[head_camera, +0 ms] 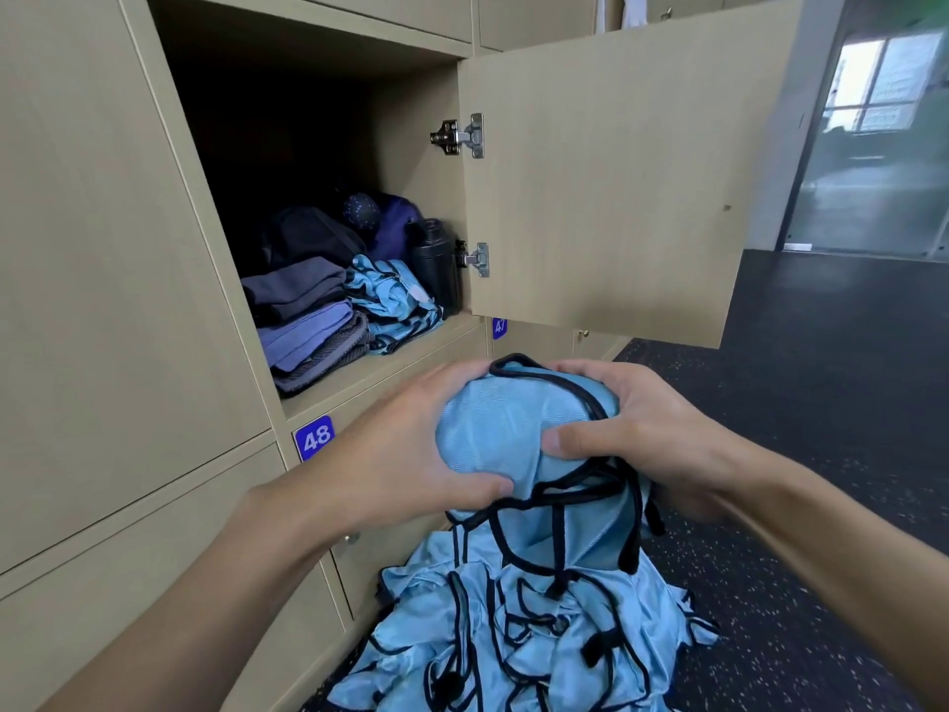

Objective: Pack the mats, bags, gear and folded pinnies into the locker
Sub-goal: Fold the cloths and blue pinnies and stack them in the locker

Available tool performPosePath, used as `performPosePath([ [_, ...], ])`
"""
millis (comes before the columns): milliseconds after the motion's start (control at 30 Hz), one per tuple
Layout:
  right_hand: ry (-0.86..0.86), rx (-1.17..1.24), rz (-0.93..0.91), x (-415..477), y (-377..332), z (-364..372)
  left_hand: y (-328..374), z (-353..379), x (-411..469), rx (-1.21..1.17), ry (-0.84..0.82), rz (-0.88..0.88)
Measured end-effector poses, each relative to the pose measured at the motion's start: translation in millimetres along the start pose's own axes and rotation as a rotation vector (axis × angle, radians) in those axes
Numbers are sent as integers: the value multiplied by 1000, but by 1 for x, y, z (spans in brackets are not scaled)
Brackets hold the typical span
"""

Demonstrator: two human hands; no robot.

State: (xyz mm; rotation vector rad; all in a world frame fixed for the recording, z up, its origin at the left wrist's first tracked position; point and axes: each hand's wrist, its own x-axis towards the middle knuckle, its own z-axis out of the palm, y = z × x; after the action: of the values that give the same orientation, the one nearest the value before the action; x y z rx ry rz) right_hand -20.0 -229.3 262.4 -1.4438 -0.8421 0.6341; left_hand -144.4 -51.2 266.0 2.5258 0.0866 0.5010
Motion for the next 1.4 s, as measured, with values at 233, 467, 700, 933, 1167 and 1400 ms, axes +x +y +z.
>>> performPosePath([
  [233, -12, -97, -2, 31, 9, -15, -16, 1, 18, -208, 56, -126],
  [467, -85, -11, -43, 97, 13, -22, -47, -17, 60, -634, 65, -325],
  [700, 45, 80, -58, 177, 16, -9, -93, -34, 104, -431, 275, -329],
  [933, 30, 212, -85, 280, 5, 6, -138, -73, 175, -96, 382, -177],
  [1167, 49, -125, -340, 371, 1, 6, -177, -107, 240, 41, 503, -176],
  [1400, 126, -788, -512, 434, 23, 22, -225, -101, 257, 457, 424, -356],
])
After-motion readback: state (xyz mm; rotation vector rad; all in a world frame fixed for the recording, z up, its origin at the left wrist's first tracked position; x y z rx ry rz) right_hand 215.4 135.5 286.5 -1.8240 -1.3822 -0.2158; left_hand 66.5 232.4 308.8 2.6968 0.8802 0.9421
